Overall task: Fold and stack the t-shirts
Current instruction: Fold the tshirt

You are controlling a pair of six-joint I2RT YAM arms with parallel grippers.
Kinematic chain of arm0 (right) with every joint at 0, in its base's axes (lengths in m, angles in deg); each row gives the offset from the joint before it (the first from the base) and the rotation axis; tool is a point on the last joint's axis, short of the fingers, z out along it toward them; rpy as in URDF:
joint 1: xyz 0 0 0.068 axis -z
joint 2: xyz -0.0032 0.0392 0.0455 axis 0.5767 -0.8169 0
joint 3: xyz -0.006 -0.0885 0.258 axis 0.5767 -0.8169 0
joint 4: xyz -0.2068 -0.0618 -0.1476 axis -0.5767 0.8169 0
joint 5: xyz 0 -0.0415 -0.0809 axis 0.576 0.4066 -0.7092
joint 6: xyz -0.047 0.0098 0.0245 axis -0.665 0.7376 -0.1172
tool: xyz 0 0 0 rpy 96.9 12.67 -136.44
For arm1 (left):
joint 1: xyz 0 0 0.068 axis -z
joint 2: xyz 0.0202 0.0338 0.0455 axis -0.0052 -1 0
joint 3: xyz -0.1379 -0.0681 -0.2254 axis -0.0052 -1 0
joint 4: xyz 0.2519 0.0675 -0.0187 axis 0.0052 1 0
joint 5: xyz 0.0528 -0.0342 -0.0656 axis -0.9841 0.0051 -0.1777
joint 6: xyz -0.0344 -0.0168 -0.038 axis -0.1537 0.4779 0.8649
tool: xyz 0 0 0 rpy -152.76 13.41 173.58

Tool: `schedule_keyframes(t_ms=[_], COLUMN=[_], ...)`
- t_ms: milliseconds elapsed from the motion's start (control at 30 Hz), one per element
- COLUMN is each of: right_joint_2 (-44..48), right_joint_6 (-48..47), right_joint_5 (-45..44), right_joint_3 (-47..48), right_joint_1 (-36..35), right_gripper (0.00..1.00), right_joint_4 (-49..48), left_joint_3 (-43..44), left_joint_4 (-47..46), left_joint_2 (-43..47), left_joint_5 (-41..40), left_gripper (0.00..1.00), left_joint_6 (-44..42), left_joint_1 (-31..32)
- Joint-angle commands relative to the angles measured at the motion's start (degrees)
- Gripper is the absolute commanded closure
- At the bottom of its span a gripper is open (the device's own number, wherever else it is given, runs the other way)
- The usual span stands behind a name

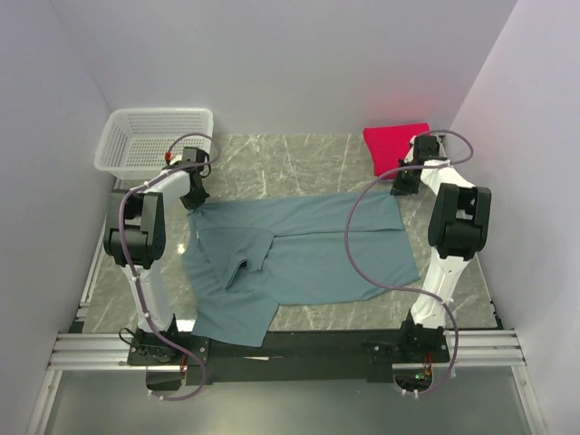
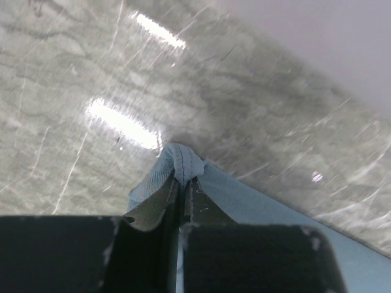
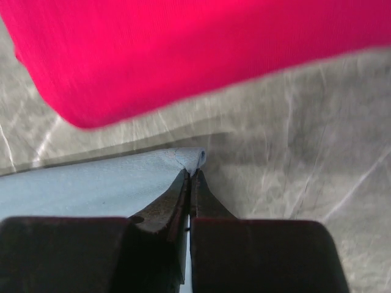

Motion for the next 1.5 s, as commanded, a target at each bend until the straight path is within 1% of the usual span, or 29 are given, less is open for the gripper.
schedule_keyframes(t_ms=[0, 333, 400, 433, 467, 500, 533, 567, 633, 667, 733, 767, 833, 900, 933, 967, 1033, 1067, 1133, 1167, 1200, 1300, 1367, 1400, 1467], right_joint_2=[-2.3, -5.1, -5.3, -5.3, -4.6, -4.1, -3.4, -2.5, 1.0, 3.4, 6.3, 9.0, 12.0, 16.4, 17.9, 20.9, 23.7, 26.2, 28.7, 31.2, 32.5, 37.9, 41.8, 43.2, 45.6], right_joint_6=[-0.5, 0.8, 1.1, 1.3, 1.4, 1.8, 2.0, 2.5, 3.9, 4.8, 7.7, 9.0, 13.3, 16.1, 18.5, 19.5, 21.2, 21.3, 21.9, 22.2, 22.5, 26.9, 28.9, 30.7, 31.6], right_joint_5=[-1.4, -1.0, -1.2, -1.3, -1.2, -1.5, -2.1, -3.6, -5.4, -6.4, -9.3, -10.1, -12.1, -12.5, -12.2, -11.9, -10.7, -10.5, -7.7, -7.1, -7.3, -10.1, -12.3, -15.3, -19.0], right_joint_3=[5.5, 11.8, 12.7, 12.9, 13.1, 13.0, 12.7, 12.2, 9.1, 7.0, 4.7, 2.7, 0.8, -2.5, -4.0, -6.9, -10.2, -13.5, -17.2, -21.0, -23.2, -31.5, -37.4, -39.2, -42.3], right_joint_1=[0.4, 0.3, 0.3, 0.3, 0.3, 0.1, -0.1, -0.1, -0.8, -0.8, -1.7, -1.9, -3.6, -5.2, -6.0, -7.9, -10.6, -13.0, -16.1, -17.5, -21.0, -26.1, -26.7, -26.8, -26.3], right_gripper=[1.00, 1.00, 1.00, 0.97, 0.95, 0.93, 0.85, 0.81, 0.71, 0.67, 0.60, 0.58, 0.56, 0.56, 0.56, 0.56, 0.56, 0.56, 0.57, 0.57, 0.57, 0.57, 0.57, 0.57, 0.55], right_joint_4=[-0.2, -0.2, 0.0, 0.2, 0.5, 0.7, 0.9, 0.7, 0.1, -0.2, -0.5, -0.3, 0.3, 1.1, 1.2, 1.2, 0.9, 0.7, 0.5, 0.5, 0.5, 1.0, 1.3, 1.5, 3.5], left_joint_3=[3.6, 5.7, 5.4, 5.4, 5.3, 5.1, 5.0, 4.6, 2.8, 2.1, 0.1, -0.9, -2.1, -4.3, -5.3, -7.7, -10.7, -12.2, -16.5, -17.7, -20.2, -24.1, -25.5, -26.7, -28.3], left_joint_4=[0.6, -0.6, -0.9, -0.8, -0.3, 0.0, 0.2, 0.7, 0.7, 0.7, 1.2, 1.8, 3.1, 5.3, 6.0, 6.8, 8.7, 9.4, 11.3, 11.9, 12.6, 13.9, 14.1, 14.0, 13.0], left_joint_2=[-1.0, -0.5, -0.1, 0.1, 0.7, 1.1, 1.7, 3.3, 6.6, 7.9, 10.4, 12.6, 16.2, 18.9, 21.6, 23.1, 27.7, 29.2, 33.0, 34.1, 35.2, 39.0, 41.0, 41.5, 42.5], left_joint_5=[-0.7, -0.6, -0.2, -0.1, -0.1, -0.1, -0.2, -0.7, -1.4, -1.6, -1.8, -1.8, -1.5, -1.4, -1.1, -0.7, -0.1, 0.4, 1.3, 1.8, 2.3, 4.3, 5.3, 5.7, 6.5], left_gripper=[0.99, 0.99, 0.97, 0.95, 0.89, 0.85, 0.81, 0.74, 0.67, 0.58, 0.50, 0.43, 0.37, 0.36, 0.36, 0.36, 0.36, 0.37, 0.37, 0.37, 0.38, 0.38, 0.38, 0.38, 0.38], left_joint_6=[0.9, 1.8, 1.9, 2.0, 2.0, 1.9, 1.7, 1.8, 1.9, 1.9, 2.1, 2.1, 2.3, 3.0, 3.3, 3.7, 4.4, 4.6, 5.1, 5.2, 5.8, 6.9, 7.3, 7.7, 7.8], left_joint_1=[-0.4, -0.4, -0.4, -0.4, -0.4, -0.4, -0.4, -0.4, -0.4, -0.4, -0.4, -0.3, -0.3, 0.1, 0.3, 0.5, 1.6, 2.1, 3.9, 4.5, 5.6, 8.1, 8.9, 9.3, 9.5])
